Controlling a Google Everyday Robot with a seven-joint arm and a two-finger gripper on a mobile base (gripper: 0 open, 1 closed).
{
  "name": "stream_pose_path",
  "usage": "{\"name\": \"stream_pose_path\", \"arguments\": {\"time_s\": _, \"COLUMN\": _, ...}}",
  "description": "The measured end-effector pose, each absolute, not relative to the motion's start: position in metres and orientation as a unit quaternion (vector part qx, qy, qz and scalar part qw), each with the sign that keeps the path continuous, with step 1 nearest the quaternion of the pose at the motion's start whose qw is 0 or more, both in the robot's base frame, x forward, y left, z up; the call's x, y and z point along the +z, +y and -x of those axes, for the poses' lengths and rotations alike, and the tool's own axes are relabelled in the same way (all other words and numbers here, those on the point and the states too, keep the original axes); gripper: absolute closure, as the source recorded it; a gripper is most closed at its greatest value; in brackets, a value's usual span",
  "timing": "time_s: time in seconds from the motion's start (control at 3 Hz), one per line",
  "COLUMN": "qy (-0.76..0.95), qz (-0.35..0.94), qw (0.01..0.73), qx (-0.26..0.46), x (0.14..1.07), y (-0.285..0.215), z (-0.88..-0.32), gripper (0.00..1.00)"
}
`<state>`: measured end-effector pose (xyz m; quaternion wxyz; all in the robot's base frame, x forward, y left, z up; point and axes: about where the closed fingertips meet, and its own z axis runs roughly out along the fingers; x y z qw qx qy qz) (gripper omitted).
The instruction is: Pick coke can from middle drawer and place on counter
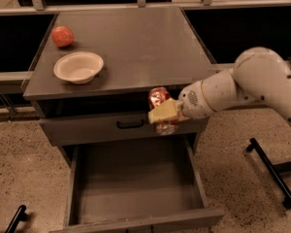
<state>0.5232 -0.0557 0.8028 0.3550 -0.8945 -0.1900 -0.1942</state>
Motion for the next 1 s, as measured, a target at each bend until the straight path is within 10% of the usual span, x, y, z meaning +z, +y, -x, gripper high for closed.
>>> {"name": "stream_pose_path", "arguments": {"time_s": 0.67, "qy": -0.077, "qz": 0.936, "qw": 0.251, "qx": -0.235, "x": 0.925, "y": -0.062, "z": -0.633, "gripper": 1.0}}
{"name": "stream_pose_path", "arguments": {"time_s": 1.0, "qy": 0.015, "qz": 0.955, "qw": 0.175, "qx": -0.238, "x": 0.938, "y": -0.082, "z": -0.695, "gripper": 0.74}}
